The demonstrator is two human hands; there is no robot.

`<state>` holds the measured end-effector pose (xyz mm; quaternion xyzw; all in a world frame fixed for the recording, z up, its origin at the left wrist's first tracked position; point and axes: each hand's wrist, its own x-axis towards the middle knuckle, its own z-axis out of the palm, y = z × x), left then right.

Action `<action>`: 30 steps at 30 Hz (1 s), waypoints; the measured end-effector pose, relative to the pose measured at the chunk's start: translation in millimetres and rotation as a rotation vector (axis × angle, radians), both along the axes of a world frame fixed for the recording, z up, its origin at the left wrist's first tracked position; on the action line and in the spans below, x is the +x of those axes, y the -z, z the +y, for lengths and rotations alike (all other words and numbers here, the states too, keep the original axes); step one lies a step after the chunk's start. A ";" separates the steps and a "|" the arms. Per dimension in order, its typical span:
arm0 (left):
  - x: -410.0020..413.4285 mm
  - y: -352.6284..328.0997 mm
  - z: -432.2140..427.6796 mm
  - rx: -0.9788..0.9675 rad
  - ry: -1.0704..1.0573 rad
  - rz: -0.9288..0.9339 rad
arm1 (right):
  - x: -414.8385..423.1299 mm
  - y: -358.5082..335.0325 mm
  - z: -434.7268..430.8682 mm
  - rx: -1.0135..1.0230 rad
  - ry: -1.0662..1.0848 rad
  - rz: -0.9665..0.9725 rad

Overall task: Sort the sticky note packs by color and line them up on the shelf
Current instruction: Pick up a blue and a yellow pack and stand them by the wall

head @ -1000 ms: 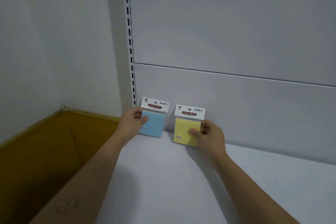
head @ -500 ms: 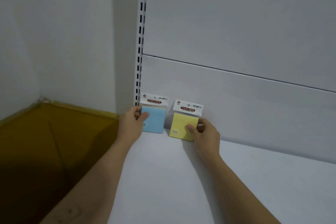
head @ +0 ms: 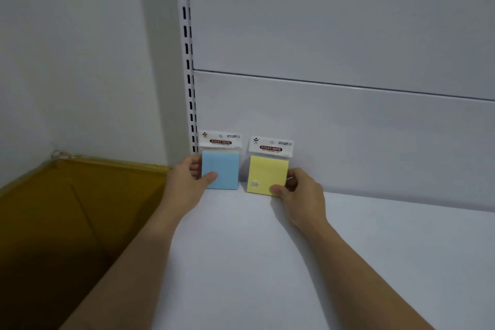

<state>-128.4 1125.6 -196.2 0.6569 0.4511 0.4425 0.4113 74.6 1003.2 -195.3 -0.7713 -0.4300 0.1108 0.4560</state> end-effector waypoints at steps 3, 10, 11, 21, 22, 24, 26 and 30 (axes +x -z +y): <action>-4.7 0.9 -1.3 0.031 0.021 0.068 | 0.9 -0.7 2.9 -0.007 0.004 -0.018; -1.6 3.7 -0.5 0.095 -0.066 0.120 | 1.7 0.8 7.5 -0.024 0.010 -0.087; -1.4 4.3 0.1 0.097 -0.072 0.121 | 1.4 1.0 7.9 -0.028 0.011 -0.098; -0.9 4.4 1.2 0.089 -0.100 0.152 | -1.2 0.7 9.6 -0.062 0.018 -0.182; -0.1 4.5 0.7 0.090 -0.101 0.156 | -0.7 0.8 9.8 -0.068 0.017 -0.191; -0.5 3.9 -0.8 0.096 -0.095 0.168 | -1.0 0.3 9.5 -0.071 0.017 -0.194; -2.0 3.4 -2.1 0.094 -0.094 0.181 | -2.3 -0.7 8.9 -0.075 0.021 -0.192; -2.2 2.0 -1.8 0.084 -0.099 0.202 | -4.4 -2.6 7.8 -0.068 0.031 -0.169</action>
